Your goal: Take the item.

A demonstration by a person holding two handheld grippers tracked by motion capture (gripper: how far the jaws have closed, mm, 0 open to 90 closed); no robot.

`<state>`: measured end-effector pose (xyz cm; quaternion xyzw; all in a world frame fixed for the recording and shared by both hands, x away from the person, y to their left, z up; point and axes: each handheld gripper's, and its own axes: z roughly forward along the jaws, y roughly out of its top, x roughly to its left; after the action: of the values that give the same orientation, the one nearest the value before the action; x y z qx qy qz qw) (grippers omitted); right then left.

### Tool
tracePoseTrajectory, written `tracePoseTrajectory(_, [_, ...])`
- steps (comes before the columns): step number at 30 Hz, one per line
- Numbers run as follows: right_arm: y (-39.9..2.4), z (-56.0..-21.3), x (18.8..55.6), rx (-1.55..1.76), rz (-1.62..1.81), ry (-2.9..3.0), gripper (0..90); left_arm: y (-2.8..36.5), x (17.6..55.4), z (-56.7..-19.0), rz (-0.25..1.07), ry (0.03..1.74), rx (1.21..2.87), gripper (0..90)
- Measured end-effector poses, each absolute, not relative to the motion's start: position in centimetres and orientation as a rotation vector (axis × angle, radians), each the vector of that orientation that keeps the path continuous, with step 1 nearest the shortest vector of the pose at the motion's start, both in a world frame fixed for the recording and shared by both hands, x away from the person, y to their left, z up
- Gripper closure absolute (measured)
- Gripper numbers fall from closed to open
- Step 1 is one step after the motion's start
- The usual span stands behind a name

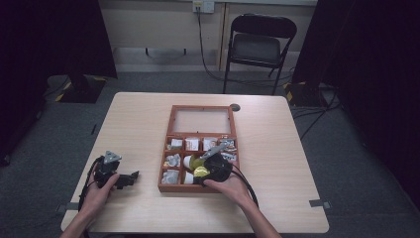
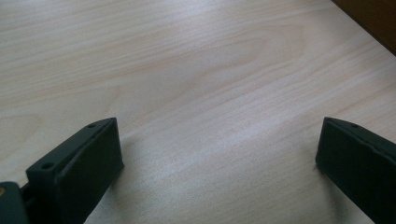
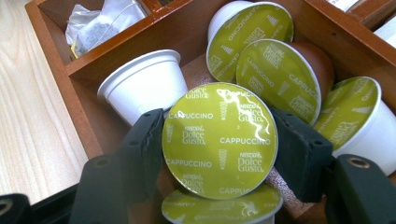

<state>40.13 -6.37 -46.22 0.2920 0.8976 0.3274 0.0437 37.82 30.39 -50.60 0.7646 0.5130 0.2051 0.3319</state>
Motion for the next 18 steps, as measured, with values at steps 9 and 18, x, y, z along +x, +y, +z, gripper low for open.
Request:
tracePoseTrajectory(9, [-6.36,-46.2,40.09,0.901,1.001,2.736,38.7,30.4,37.82,-50.59,0.535,1.339,2.0,0.0])
tracePoseTrajectory(18, [-6.43,-46.05,39.98,0.902,1.028,2.73,38.8,30.39,37.82,-50.6,0.536,1.34,1.998,0.0])
